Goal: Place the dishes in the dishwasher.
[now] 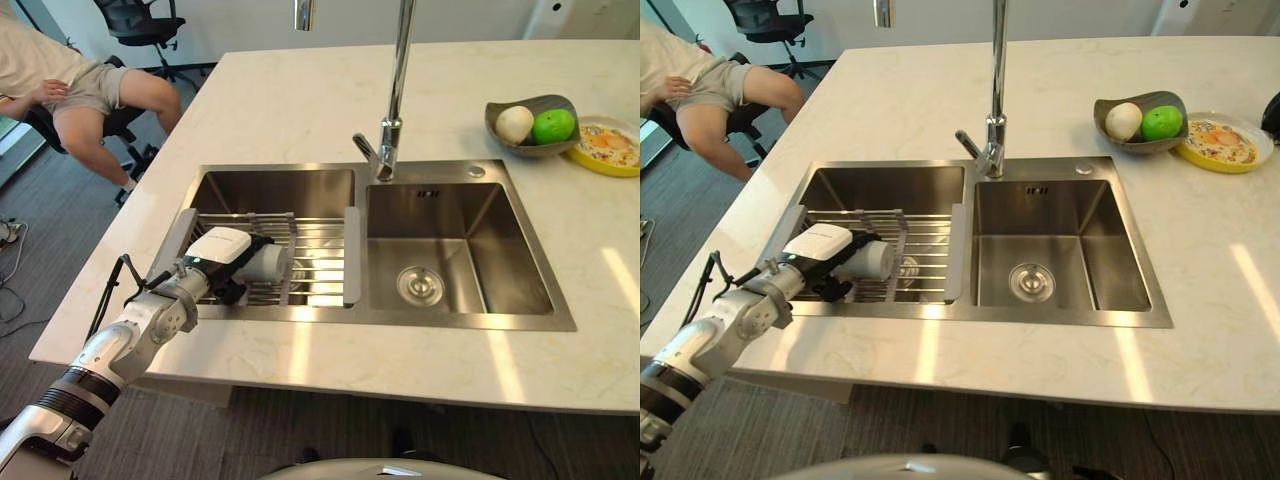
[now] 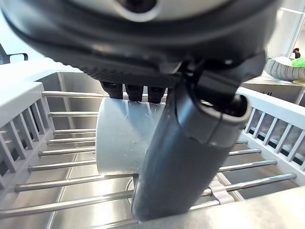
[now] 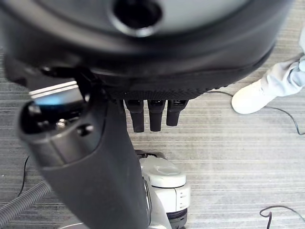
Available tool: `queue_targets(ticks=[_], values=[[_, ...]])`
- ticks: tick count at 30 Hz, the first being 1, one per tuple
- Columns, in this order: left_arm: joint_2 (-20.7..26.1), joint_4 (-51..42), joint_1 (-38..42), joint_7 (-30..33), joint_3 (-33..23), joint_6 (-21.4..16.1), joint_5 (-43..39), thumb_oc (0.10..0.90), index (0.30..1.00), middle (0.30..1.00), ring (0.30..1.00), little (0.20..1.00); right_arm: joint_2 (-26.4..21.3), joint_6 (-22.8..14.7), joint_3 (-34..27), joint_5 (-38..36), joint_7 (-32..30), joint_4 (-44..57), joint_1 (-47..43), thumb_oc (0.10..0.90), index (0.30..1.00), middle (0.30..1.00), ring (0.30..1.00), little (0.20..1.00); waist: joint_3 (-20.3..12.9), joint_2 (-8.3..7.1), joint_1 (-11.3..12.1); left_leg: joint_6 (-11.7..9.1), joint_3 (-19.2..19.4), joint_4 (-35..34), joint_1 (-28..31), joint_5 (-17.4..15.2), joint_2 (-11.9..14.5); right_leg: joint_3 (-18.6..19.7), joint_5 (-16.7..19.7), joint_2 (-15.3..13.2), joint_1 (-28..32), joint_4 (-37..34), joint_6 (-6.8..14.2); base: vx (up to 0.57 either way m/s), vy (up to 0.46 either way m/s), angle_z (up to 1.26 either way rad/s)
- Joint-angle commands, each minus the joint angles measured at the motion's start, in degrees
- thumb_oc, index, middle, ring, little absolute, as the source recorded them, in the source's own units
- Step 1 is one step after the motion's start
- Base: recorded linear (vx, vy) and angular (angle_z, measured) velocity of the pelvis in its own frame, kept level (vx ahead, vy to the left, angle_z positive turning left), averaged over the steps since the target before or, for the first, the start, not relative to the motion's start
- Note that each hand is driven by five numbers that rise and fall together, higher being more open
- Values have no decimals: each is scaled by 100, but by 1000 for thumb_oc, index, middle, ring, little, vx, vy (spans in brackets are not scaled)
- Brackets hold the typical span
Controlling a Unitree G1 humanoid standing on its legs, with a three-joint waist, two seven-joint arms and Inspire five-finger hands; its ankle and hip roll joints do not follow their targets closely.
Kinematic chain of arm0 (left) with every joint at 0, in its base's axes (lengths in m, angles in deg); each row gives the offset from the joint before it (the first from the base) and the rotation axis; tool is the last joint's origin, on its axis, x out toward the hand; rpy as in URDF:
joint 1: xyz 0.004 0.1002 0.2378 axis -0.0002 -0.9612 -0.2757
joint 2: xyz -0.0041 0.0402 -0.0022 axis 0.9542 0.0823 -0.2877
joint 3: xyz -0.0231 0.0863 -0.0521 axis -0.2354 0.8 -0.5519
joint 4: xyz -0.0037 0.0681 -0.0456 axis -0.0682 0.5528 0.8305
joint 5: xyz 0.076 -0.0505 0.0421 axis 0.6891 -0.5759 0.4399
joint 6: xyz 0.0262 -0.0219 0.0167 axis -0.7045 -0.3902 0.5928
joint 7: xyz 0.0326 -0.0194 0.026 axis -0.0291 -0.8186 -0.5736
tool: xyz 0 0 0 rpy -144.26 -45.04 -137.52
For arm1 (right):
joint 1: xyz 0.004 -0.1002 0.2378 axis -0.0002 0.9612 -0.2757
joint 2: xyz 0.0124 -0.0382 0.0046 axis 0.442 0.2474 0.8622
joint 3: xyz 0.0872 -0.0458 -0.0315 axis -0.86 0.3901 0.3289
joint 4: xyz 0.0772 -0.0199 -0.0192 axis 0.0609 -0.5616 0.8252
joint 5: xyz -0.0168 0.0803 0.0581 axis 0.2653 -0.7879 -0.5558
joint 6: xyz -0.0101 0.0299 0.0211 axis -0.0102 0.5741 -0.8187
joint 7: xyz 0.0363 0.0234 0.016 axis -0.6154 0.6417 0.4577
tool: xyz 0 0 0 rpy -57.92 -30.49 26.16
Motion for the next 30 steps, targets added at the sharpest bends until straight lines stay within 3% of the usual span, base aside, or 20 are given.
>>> queue_targets(ticks=[1, 10, 11, 12, 13, 19, 25, 30], values=[[211, 34, 998, 190, -450, 98, -101, 800, 900, 900, 900, 900, 75, 20, 77, -98, -44, -41, -59, 800, 900, 900, 900, 900, 12, -364, -46, -194, 15, 13, 161, -369, 135, 74, -341, -271, 302, 101, 463, 4, 0, -4], [209, 291, 1410, -365, 44, 288, -372, 800, 900, 900, 900, 900, 38, 107, 107, -60, 9, -3, -80, 800, 900, 900, 900, 900, 37, -347, -88, -185, 34, 13, 161, -370, 135, 91, -347, -254, 299, 101, 454, 2, 0, -2], [220, 347, 1561, -554, 228, 336, -507, 709, 764, 764, 764, 764, 39, 132, 138, -58, 27, 12, -109, 800, 900, 900, 900, 900, 54, -337, -90, -185, 33, 13, 163, -364, 137, 86, -347, -252, 300, 101, 453, 0, 0, 0], [220, 347, 1561, -554, 228, 336, -507, 709, 764, 764, 764, 764, 39, 132, 138, -58, 27, 12, -109, 800, 900, 900, 900, 900, 54, -337, -90, -185, 33, 13, 163, -364, 137, 86, -347, -252, 300, 101, 453, 0, -6, -4], [264, 355, 1686, -686, 394, 355, -675, 400, 300, 300, 300, 300, 64, 151, 174, -63, 42, 16, -142, 800, 900, 900, 900, 900, 63, -326, -97, -183, 34, 13, 161, -364, 132, 97, -351, -251, 298, 101, 456, 0, 0, 0], [416, 178, 1878, -674, 647, 185, -912, 400, 300, 300, 300, 300, 122, 121, 294, -88, 75, 5, -190, 800, 900, 900, 900, 900, 76, -311, -91, -187, 44, 13, 168, -354, 138, 91, -351, -254, 302, 101, 458, 0, 0, 0], [784, -284, 1980, -291, 660, -253, -872, 400, 300, 300, 300, 300, 79, -10, 286, -149, 37, 14, -144, 800, 900, 900, 900, 900, 38, -286, -73, -221, 16, 13, 199, -348, 163, 44, -397, -246, 356, 101, 458, -1, -2, -1], [1017, -664, 1626, 317, 51, -420, -580, 400, 300, 300, 300, 300, 124, -123, 258, -209, -7, 86, -104, 800, 900, 900, 900, 900, 6, -295, 4, -267, -82, 13, 221, -308, 205, -16, -460, -205, 431, 101, 428, 6, -43, 3]])
